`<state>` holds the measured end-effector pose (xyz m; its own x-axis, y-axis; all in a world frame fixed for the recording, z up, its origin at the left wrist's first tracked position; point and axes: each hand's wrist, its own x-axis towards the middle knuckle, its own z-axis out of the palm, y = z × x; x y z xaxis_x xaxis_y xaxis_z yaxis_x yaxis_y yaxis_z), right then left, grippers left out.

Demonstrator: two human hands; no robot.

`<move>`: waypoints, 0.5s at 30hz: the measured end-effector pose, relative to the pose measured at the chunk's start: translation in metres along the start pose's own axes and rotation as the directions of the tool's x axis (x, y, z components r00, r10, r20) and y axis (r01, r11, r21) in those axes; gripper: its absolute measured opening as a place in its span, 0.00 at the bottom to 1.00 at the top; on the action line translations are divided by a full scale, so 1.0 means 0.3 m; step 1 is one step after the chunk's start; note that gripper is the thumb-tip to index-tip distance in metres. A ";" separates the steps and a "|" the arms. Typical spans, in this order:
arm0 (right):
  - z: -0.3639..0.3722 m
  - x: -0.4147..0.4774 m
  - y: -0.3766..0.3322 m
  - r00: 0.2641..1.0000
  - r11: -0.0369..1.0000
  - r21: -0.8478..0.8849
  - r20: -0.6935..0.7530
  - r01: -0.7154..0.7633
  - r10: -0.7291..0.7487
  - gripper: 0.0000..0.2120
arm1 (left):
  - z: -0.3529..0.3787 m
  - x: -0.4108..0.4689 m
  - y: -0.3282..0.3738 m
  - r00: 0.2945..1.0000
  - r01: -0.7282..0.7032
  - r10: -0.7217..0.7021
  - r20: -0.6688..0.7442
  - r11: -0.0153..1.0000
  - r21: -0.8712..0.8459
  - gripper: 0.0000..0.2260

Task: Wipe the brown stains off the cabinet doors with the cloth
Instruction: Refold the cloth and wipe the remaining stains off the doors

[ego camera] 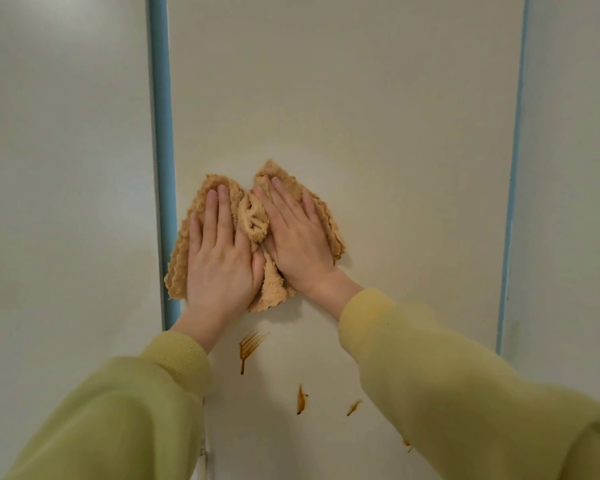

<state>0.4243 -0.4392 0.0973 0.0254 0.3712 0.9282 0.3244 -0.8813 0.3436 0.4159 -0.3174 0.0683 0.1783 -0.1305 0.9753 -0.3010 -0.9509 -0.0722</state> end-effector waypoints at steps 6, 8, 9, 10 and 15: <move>0.014 -0.156 -0.036 0.998 0.999 -0.008 0.042 0.054 -0.054 0.25 | 0.037 -0.172 0.048 0.995 0.088 -0.088 0.043 0.996 0.008 0.32; 0.017 -0.183 -0.041 0.997 0.998 -0.014 0.034 0.067 -0.066 0.25 | 0.048 -0.207 0.065 0.991 0.123 -0.124 0.046 0.992 0.027 0.32; 0.016 -0.196 -0.038 0.997 0.997 -0.018 0.036 0.075 -0.075 0.25 | 0.056 -0.223 0.076 0.989 0.138 -0.139 0.043 0.990 0.027 0.32; 0.018 -0.206 -0.036 0.996 0.996 -0.013 0.035 0.087 -0.086 0.26 | 0.061 -0.237 0.081 0.988 0.151 -0.153 0.036 0.988 0.030 0.32; 0.023 -0.256 -0.034 0.987 0.988 0.004 0.046 0.152 -0.152 0.25 | 0.089 -0.306 0.115 0.973 0.231 -0.231 0.018 0.973 -0.004 0.34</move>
<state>0.4256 -0.4566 0.0215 0.0191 0.5137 0.8578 0.3280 -0.8136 0.4800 0.4141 -0.3458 -0.0292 0.2598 0.0881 0.9616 -0.2554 -0.9541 0.1564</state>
